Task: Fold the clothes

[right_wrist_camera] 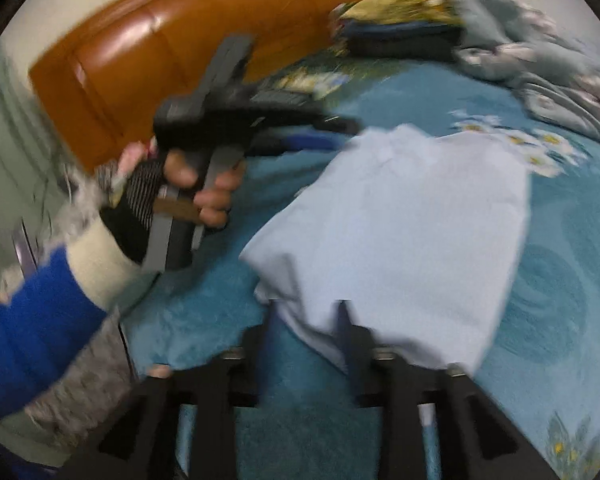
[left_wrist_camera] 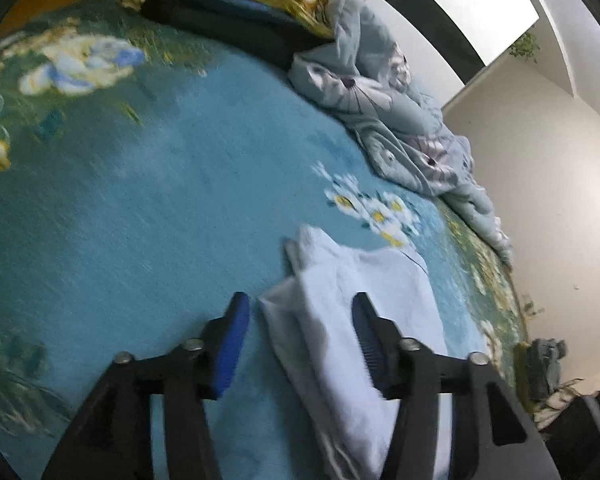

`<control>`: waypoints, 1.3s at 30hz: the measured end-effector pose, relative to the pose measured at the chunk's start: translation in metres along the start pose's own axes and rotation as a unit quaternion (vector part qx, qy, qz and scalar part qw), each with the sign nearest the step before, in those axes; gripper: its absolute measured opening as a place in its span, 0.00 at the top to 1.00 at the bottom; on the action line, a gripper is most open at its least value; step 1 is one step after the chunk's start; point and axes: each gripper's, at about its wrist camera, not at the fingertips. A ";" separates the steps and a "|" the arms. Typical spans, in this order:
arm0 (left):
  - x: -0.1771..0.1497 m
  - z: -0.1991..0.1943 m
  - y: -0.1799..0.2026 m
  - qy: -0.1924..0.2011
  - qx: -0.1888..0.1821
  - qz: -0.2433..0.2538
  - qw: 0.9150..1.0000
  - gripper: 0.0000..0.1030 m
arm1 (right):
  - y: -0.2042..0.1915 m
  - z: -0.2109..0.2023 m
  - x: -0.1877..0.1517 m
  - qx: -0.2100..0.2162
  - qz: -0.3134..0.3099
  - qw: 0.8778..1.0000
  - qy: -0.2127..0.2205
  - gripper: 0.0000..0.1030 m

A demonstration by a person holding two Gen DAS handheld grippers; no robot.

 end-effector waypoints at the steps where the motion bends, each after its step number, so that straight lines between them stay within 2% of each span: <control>1: 0.002 0.000 -0.001 -0.001 0.007 0.001 1.000 0.43 | 0.009 -0.008 -0.005 -0.015 0.020 1.000 0.013 0.41; 3: 0.004 0.008 -0.002 -0.013 0.018 0.002 1.000 0.43 | 0.031 -0.020 -0.021 -0.043 0.080 0.996 0.027 0.40; 5: 0.004 0.020 0.000 -0.031 0.022 0.007 0.999 0.43 | 0.050 -0.024 -0.036 -0.046 0.139 0.989 0.029 0.40; 9: 0.002 0.036 0.004 -0.049 0.037 0.018 0.998 0.43 | 0.066 -0.018 -0.057 -0.013 0.211 0.977 0.025 0.40; 12: 0.001 0.037 0.006 -0.051 0.021 0.017 0.998 0.44 | 0.061 -0.007 -0.058 0.026 0.224 0.974 0.028 0.40; 13: 0.000 0.038 0.007 -0.050 0.022 0.016 0.998 0.48 | 0.059 -0.003 -0.056 0.037 0.227 0.973 0.029 0.39; 14: -0.001 0.038 0.008 -0.050 0.025 0.017 0.998 0.65 | 0.056 -0.002 -0.056 0.037 0.228 0.972 0.031 0.39; 15: -0.002 0.039 0.010 -0.050 0.028 0.018 0.998 0.75 | 0.053 0.000 -0.056 0.034 0.230 0.972 0.034 0.39; 16: -0.004 0.039 0.010 -0.051 0.031 0.016 0.998 0.84 | 0.054 0.000 -0.057 0.036 0.236 0.970 0.038 0.42; 18: -0.007 0.036 0.010 -0.042 0.031 0.008 0.999 0.88 | 0.058 0.000 -0.059 0.038 0.249 0.967 0.039 0.63; 19: -0.009 0.034 0.011 -0.036 0.032 0.004 0.999 0.90 | 0.063 0.001 -0.060 0.033 0.256 0.966 0.032 0.81; 20: -0.011 0.032 0.012 -0.031 0.034 -0.001 0.999 0.91 | 0.070 0.002 -0.061 0.035 0.263 0.964 0.027 0.88; 21: -0.013 0.029 0.013 -0.026 0.034 -0.003 0.999 0.91 | 0.077 0.001 -0.063 0.049 0.271 0.961 0.029 0.89; 23: -0.021 0.020 0.016 -0.022 0.027 -0.009 0.999 0.92 | 0.088 -0.007 -0.062 0.065 0.274 0.959 0.034 0.92; 26: -0.036 0.007 0.019 -0.026 0.008 -0.023 0.999 0.92 | 0.110 -0.028 -0.052 0.053 0.246 0.967 0.025 0.92; 28: -0.056 0.000 0.023 -0.043 -0.009 -0.023 0.999 0.92 | 0.130 -0.046 -0.046 0.038 0.224 0.974 0.012 0.92; 30: -0.074 -0.001 0.029 -0.059 -0.011 -0.005 0.998 0.92 | 0.149 -0.065 -0.040 0.024 0.201 0.979 -0.001 0.92; 32: -0.088 0.000 0.030 -0.069 -0.016 0.003 0.997 0.92 | 0.168 -0.072 -0.039 0.023 0.196 0.980 -0.013 0.93; 35: -0.089 0.004 0.024 -0.064 -0.027 -0.008 0.998 0.92 | 0.177 -0.067 -0.043 0.014 0.192 0.981 -0.029 0.92; 38: -0.086 0.004 0.018 -0.070 -0.041 -0.020 0.997 0.91 | 0.176 -0.066 -0.053 0.009 0.193 0.981 -0.023 0.92; 39: -0.085 0.002 0.021 -0.069 -0.039 -0.011 0.997 0.91 | 0.176 -0.065 -0.056 0.007 0.193 0.981 -0.021 0.92</control>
Point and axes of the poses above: each gripper's, at about its wrist camera, not at the fingertips, and z roughly the way its jaws point, y to its right, x to its top, and after that the axes turned 13 degrees about -z, right-handed
